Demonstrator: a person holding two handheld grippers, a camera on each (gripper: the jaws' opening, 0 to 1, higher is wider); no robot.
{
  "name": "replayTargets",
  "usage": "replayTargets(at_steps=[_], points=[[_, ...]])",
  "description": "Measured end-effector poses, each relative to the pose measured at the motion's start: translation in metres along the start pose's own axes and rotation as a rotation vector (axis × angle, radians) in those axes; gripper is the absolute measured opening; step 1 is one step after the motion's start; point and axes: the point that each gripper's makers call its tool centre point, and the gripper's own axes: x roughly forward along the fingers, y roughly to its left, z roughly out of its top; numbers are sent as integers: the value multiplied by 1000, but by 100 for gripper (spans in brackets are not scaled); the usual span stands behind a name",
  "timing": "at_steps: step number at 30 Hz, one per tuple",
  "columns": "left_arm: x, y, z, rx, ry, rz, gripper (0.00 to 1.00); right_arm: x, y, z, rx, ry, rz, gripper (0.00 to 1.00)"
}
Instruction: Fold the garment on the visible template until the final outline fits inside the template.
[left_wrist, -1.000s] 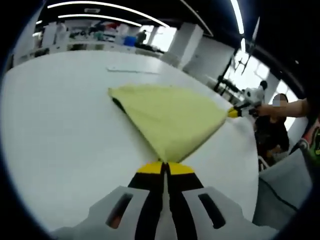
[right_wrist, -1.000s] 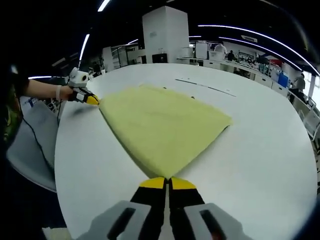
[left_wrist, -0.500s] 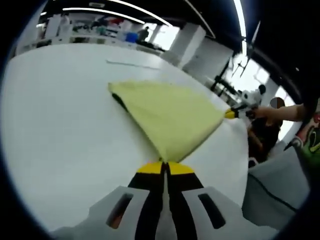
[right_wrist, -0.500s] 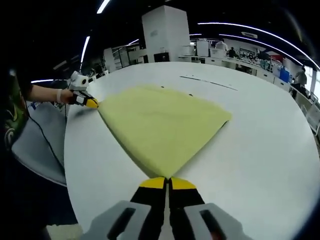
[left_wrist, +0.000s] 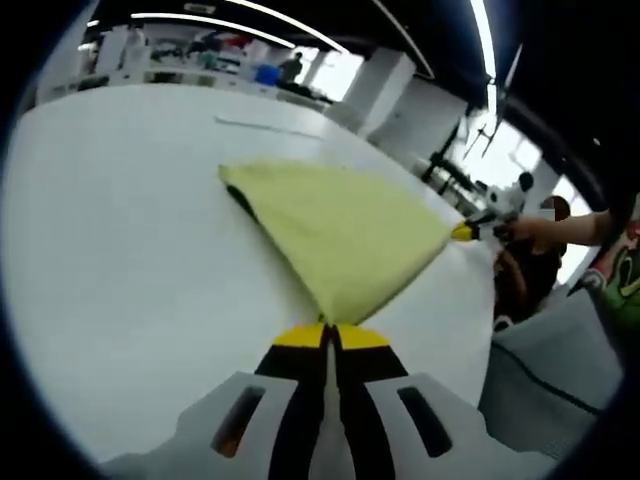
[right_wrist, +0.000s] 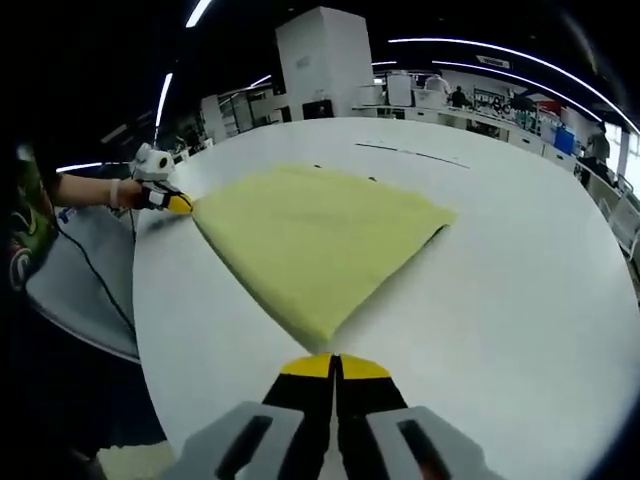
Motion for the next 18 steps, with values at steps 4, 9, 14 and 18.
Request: replayTargets(at_steps=[4,9,14,18], points=[[-7,2,6,11,-29,10,7,-6,2,7,-9,-23,0,0],[-19,6,20,60,-83,47,35,-13,10,19,22,-72,-7,14],[-26,6,28,119,-108,93,68,-17,21,30,32,-112,-15,41],[-28,7,30,132,-110,122,82,-20,28,38,37,-145,-24,62]])
